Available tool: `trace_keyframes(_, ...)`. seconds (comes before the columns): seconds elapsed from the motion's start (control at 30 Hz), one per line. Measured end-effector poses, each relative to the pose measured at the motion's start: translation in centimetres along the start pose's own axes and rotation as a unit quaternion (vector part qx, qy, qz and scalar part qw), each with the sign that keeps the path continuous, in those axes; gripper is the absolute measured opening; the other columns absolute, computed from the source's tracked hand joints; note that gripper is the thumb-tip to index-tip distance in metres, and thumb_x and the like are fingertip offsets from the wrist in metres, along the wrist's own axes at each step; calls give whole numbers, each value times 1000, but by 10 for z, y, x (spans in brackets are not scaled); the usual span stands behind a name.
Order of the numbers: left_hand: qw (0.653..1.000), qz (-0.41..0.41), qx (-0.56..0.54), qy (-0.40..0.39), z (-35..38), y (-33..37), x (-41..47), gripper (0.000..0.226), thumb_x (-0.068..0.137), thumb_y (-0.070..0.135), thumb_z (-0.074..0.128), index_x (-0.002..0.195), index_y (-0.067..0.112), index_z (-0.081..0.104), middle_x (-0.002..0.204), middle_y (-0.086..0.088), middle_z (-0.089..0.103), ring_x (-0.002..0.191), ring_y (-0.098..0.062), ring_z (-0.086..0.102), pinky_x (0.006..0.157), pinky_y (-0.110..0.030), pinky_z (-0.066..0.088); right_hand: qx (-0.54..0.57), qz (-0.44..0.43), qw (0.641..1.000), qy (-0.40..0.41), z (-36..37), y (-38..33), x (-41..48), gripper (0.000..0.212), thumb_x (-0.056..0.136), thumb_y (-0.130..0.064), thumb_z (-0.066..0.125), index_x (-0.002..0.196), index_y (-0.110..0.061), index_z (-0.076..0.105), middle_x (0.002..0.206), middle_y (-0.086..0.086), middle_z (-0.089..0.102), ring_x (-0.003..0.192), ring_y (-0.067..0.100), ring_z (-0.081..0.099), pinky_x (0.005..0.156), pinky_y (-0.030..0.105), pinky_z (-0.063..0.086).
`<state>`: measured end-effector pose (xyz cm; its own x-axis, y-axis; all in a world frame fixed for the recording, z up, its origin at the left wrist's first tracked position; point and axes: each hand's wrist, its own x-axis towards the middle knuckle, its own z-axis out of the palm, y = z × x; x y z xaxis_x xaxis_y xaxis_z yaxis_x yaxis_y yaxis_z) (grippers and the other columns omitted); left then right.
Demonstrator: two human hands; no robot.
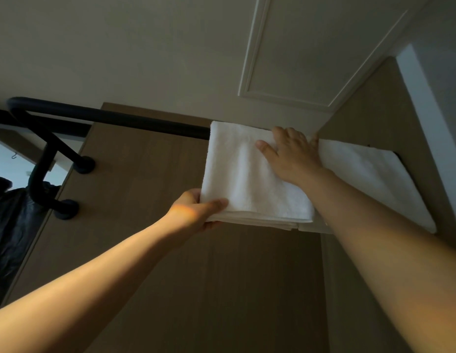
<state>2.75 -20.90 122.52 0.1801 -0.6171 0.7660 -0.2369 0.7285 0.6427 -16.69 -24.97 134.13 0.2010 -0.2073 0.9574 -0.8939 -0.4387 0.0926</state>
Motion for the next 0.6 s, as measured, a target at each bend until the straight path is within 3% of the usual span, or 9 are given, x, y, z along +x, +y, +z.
trace_keyframes(0.2,998,16,47,34,-2,-5,-7,30,85,27,72,105,6,64,104,-18,67,85,-27,68,80,-42,59,8,-23,999,43,8,5,-48,63,100,-48,33,154,-17,19,161,12,16,149,28,13,120,53,12)
trace_keyframes(0.4,997,14,54,45,-2,-4,-9,23,85,23,71,101,8,66,104,-19,69,80,-24,67,83,-46,58,-48,-30,998,-16,46,10,-125,64,100,-50,15,156,-19,5,165,5,-2,151,20,-5,122,49,-3)
trace_keyframes(0.6,996,14,69,52,-3,-7,-12,31,85,25,72,107,4,63,94,-15,69,75,-22,67,80,-43,60,-45,-1,995,-94,61,8,-165,65,102,-50,16,155,-18,-6,164,0,-9,150,12,-7,121,46,-9)
